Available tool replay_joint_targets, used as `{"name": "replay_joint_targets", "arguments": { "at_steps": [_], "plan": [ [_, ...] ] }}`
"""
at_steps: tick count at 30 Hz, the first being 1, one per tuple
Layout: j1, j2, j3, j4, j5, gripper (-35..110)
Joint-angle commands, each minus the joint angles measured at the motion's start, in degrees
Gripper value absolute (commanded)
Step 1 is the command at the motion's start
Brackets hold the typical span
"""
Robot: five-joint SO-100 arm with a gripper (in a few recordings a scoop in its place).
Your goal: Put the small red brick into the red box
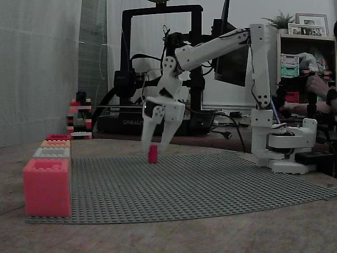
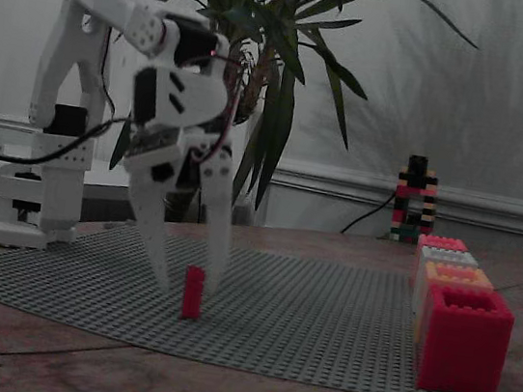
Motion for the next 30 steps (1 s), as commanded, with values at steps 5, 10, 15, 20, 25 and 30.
{"name": "replay_joint_targets", "arguments": {
  "at_steps": [5,10,15,20,25,30],
  "plan": [
    [0.44,1.49,-5.8,-0.62,3.87,0],
    [-0.79,-1.23,-17.23,-3.16,18.28,0],
    [-1.49,-5.89,-29.53,-9.32,31.29,0],
    [-4.13,-11.34,-40.61,-9.14,39.29,0],
    [-6.86,-19.78,-53.44,-5.19,43.33,0],
    [-7.65,-28.48,-64.78,-3.43,44.38,0]
  ]
}}
